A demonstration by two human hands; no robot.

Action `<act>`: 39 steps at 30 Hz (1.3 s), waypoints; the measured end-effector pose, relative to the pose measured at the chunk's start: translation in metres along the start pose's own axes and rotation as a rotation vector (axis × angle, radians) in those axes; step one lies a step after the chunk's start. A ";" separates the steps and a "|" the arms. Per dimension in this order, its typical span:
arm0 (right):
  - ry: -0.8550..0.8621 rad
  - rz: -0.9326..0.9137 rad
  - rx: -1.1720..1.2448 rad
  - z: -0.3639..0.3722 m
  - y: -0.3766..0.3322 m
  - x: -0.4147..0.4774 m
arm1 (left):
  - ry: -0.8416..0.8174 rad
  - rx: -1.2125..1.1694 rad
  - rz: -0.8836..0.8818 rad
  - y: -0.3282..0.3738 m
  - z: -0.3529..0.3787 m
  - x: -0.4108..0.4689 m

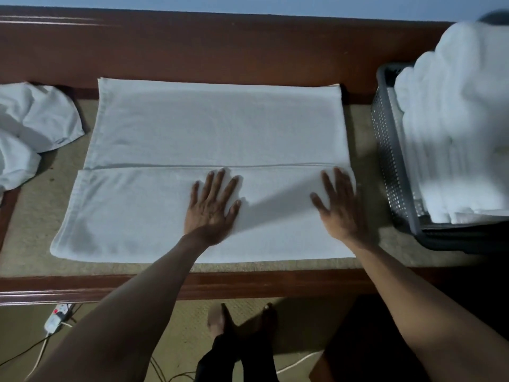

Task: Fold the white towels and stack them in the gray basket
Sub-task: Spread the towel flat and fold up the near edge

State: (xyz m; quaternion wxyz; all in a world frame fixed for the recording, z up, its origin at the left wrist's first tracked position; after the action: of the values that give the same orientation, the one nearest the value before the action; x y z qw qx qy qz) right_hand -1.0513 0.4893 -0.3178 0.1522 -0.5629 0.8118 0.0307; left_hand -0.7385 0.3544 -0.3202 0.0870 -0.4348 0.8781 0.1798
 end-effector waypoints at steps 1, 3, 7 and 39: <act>-0.025 0.044 0.009 -0.002 0.009 0.000 | 0.007 0.003 -0.004 0.001 0.000 0.000; -0.050 0.093 0.017 -0.002 0.008 0.002 | 0.018 0.010 -0.006 0.002 0.000 0.000; 0.019 0.053 0.045 -0.006 -0.042 -0.001 | 0.026 0.018 -0.017 0.002 0.001 -0.001; 0.196 0.032 0.193 0.034 -0.176 0.027 | -0.011 0.031 0.117 -0.035 -0.002 -0.006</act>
State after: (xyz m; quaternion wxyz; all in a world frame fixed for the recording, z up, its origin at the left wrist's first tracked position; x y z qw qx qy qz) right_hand -0.8902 0.4088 -0.3368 0.1251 -0.5327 0.8310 -0.1002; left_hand -0.7067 0.3382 -0.3249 0.0878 -0.3804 0.9042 0.1732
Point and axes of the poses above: each hand's wrist, its own x-axis towards the middle knuckle, its own z-axis out of the palm, y = z × x, the point moved 1 cm from there along x, towards the middle knuckle, and after that the axes turned 10 degrees about -y, right-handed, at the moved point
